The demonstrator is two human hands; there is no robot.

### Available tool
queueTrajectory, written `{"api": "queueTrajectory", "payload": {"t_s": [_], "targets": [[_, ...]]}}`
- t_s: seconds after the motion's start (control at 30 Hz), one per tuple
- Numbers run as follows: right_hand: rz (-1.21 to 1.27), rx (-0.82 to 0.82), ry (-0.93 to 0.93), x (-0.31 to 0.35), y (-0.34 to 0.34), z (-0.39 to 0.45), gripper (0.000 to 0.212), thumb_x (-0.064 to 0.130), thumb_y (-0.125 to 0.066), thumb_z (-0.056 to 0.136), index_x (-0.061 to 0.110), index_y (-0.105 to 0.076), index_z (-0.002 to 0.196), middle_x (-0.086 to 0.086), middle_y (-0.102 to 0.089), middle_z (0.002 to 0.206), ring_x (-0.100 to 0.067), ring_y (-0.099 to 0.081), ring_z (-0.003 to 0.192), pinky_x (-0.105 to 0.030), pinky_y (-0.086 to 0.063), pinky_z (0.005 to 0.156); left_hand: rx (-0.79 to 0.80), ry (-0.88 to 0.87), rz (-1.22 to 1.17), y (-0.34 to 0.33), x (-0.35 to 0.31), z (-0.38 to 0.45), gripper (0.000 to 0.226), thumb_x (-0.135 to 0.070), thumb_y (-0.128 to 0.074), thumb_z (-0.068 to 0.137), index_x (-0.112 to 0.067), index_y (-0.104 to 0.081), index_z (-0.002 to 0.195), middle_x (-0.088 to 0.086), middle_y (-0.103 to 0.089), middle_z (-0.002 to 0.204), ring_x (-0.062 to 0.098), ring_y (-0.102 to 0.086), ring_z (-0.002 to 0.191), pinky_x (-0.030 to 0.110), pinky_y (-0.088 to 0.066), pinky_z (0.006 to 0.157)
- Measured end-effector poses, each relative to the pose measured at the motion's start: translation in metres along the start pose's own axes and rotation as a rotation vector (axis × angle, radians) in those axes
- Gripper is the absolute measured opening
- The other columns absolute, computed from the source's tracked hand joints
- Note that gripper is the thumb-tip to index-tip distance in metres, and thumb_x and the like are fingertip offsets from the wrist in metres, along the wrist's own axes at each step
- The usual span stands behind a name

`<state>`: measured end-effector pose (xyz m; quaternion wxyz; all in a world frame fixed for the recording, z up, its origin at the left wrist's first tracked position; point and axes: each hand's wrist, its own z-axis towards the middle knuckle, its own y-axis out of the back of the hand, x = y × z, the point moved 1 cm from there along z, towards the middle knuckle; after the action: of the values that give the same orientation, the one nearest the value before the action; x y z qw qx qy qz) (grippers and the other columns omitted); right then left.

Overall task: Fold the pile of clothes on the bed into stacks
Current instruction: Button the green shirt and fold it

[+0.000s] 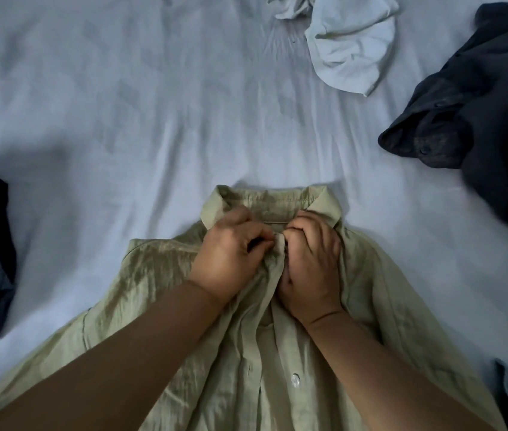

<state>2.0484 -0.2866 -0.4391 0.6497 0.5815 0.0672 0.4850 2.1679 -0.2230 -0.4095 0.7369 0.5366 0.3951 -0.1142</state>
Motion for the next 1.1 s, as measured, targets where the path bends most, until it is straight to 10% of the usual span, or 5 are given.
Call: {"api": "queueTrajectory", "payload": {"t_s": [0.4, 0.6, 1.1], "targets": [[0.126, -0.01, -0.022, 0.003, 0.004, 0.001, 0.029, 0.022, -0.048, 0.078, 0.02, -0.056, 0.106, -0.009, -0.059, 0.107, -0.027, -0.05, 0.112, -0.044, -0.037, 0.092, 0.184, -0.088, 0.139, -0.003, -0.001, 0.006, 0.027, -0.018, -0.043, 0.082, -0.002, -0.063, 0.077, 0.011, -0.055, 0.081, 0.027, -0.055, 0.069, 0.032, -0.048, 0.066], [0.053, -0.072, 0.01, -0.001, 0.0, -0.001, 0.004, 0.004, -0.062, 0.072, 0.007, -0.062, 0.073, -0.012, -0.062, 0.099, -0.03, -0.055, 0.109, -0.041, -0.041, 0.087, 0.194, -0.093, 0.109, -0.002, 0.001, 0.006, 0.022, -0.02, -0.043, 0.08, -0.006, -0.061, 0.077, 0.006, -0.052, 0.083, 0.019, -0.052, 0.073, 0.026, -0.042, 0.072], [0.051, -0.095, 0.035, 0.002, 0.001, 0.0, 0.012, 0.022, -0.048, 0.084, 0.016, -0.056, 0.09, -0.007, -0.059, 0.104, -0.025, -0.05, 0.109, -0.04, -0.037, 0.083, 0.42, -0.024, -0.013, 0.008, 0.011, 0.026, 0.023, -0.005, -0.062, 0.084, -0.022, -0.051, 0.074, -0.017, -0.042, 0.079, -0.003, -0.045, 0.075, 0.004, -0.032, 0.071]]}}
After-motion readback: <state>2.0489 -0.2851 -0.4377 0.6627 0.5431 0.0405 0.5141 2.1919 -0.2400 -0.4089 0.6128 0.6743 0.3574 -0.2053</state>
